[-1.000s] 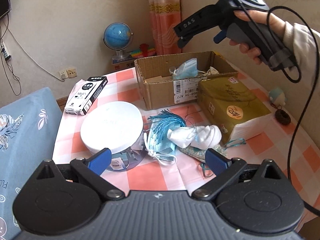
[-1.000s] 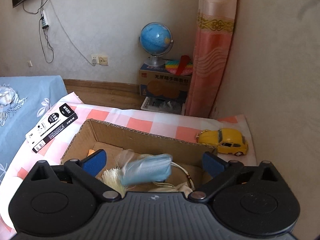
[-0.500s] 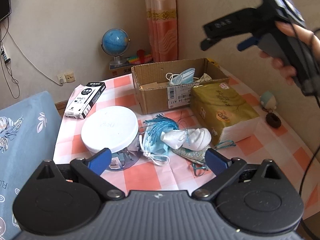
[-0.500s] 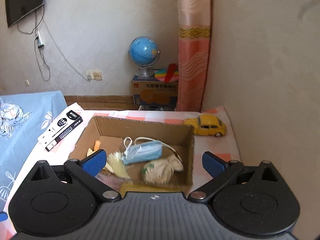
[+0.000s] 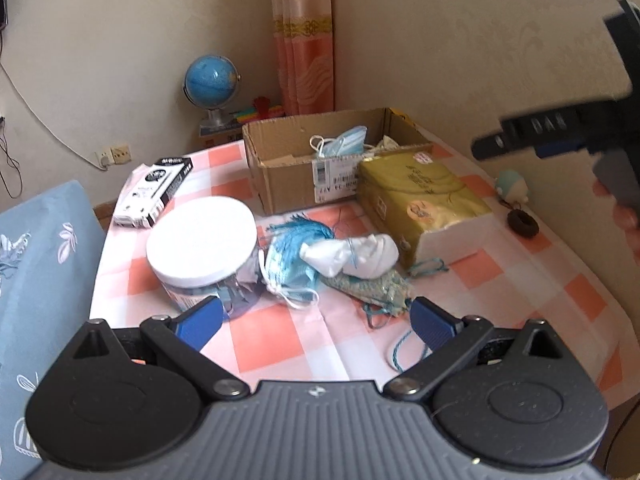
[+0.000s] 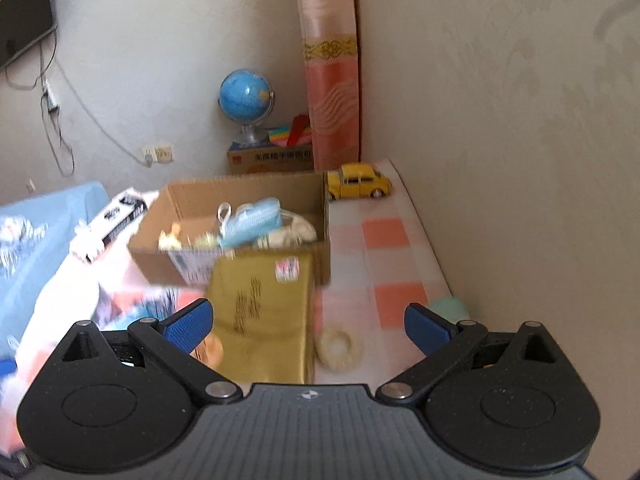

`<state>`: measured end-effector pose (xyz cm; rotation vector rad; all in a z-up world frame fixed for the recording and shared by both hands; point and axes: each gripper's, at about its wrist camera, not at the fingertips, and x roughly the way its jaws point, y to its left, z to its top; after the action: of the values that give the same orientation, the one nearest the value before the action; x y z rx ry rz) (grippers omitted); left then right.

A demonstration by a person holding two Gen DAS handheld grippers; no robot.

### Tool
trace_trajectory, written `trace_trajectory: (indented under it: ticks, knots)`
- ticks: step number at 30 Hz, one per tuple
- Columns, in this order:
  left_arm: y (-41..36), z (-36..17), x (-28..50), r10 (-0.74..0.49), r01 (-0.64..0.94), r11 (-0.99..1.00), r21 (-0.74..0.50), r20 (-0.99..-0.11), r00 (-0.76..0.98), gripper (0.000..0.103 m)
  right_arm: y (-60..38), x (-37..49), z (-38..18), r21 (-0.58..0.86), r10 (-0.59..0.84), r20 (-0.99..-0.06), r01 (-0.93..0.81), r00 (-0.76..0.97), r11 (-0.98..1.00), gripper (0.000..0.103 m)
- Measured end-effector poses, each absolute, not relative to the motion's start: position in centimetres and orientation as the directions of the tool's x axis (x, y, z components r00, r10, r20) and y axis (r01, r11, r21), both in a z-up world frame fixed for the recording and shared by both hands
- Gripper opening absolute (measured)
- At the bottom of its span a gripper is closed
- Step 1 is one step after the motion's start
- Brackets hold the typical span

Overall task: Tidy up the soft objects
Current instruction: 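Move both tools back over the table toward remaining soft items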

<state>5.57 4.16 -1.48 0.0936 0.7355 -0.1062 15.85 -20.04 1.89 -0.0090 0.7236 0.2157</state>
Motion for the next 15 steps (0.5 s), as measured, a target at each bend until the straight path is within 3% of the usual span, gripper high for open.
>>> trace_trajectory:
  ticks: [15]
  knots:
    - [2.7, -3.4, 7.2, -0.119, 0.178, 0.984, 0.011, -0.706, 0.699, 0.1, -22.2, 11.7, -4.9, -0.055, 0.052, -0.721, -0.132, 0.691, 0.99, 0.103]
